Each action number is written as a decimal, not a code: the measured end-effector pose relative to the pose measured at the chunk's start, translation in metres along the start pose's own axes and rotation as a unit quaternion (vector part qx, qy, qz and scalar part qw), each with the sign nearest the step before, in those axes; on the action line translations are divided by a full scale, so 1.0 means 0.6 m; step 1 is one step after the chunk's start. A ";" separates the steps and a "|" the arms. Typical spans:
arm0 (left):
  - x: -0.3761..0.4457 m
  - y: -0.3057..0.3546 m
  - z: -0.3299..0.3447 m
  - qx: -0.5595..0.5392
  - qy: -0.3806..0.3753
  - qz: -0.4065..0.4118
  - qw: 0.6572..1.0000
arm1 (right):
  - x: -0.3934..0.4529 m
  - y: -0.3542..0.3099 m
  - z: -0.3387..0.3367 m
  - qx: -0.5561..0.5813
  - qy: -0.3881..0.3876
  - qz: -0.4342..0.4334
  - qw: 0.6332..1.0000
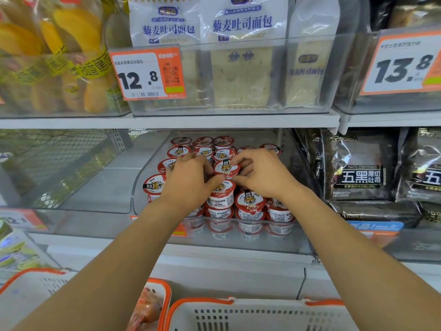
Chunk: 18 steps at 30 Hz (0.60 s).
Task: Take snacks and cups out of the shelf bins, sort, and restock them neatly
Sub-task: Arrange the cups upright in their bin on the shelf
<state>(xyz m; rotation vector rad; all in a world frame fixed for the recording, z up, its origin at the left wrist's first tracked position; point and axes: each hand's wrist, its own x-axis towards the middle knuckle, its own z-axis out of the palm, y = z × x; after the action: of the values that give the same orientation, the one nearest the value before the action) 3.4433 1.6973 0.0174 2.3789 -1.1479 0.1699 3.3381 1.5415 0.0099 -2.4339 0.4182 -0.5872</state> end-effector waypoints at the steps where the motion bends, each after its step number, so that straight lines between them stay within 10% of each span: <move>1: -0.001 0.001 0.000 -0.007 0.006 -0.003 1.000 | 0.000 -0.001 0.000 -0.006 -0.015 -0.001 1.000; 18: -0.024 -0.026 -0.002 0.140 -0.118 0.020 0.983 | -0.022 -0.036 0.031 -0.088 -0.160 0.007 0.983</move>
<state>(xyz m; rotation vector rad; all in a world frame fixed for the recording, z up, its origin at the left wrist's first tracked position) 3.4461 1.7161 0.0082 2.6805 -1.3586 0.0656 3.3394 1.5727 0.0052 -2.6320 0.3643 -0.1492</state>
